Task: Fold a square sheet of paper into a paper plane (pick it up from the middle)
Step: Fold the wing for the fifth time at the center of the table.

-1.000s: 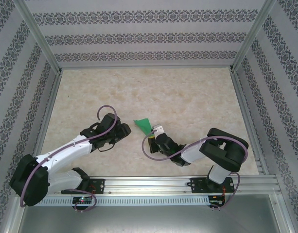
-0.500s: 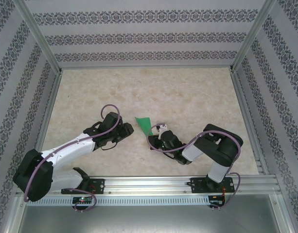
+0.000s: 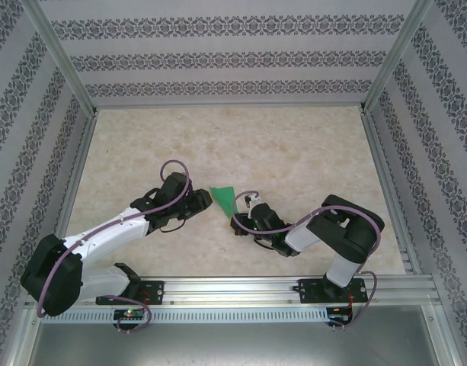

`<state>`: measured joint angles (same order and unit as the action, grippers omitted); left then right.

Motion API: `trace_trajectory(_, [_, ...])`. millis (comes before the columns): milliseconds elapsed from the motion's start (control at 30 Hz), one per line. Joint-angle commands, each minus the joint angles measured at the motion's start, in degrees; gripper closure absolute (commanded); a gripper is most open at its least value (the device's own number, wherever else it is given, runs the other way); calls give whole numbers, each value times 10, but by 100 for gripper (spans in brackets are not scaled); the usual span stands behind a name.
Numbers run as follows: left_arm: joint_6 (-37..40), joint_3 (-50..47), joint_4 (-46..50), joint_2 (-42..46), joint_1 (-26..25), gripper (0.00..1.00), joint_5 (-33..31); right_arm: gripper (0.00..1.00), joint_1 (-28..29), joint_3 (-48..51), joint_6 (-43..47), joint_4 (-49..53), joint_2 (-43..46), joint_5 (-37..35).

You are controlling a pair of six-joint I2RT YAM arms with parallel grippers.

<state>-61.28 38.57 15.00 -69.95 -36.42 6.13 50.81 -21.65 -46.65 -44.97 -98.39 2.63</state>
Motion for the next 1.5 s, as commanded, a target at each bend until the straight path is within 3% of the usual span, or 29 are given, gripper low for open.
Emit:
trace_trajectory(0, [19,8,-26,9,0,48,-3,100,-12,-9,-5,45,5,34])
trace_trajectory(567, [9,-24,-107,-18,0,49,30,100,-40,-12,-107,-100,-76,146])
trace_trajectory(733, [10,-28,-121,-25,-1,49,38,100,-52,-7,-127,-72,-57,142])
trace_trajectory(867, [16,-23,-150,-53,-1,52,63,100,-63,-8,-154,21,-28,111])
trace_trajectory(1033, [20,-13,-170,-92,-2,54,76,97,-67,-4,-185,-3,-34,123])
trace_trajectory(1167, [13,-14,-168,-96,-4,56,67,99,-68,-30,-154,-48,-50,181])
trace_trajectory(1333, [-11,-7,-118,-96,1,41,19,100,-57,-42,-73,-40,-37,190])
trace_trajectory(1467, [-10,30,-70,-130,10,35,27,100,-55,-44,-8,20,-16,174])
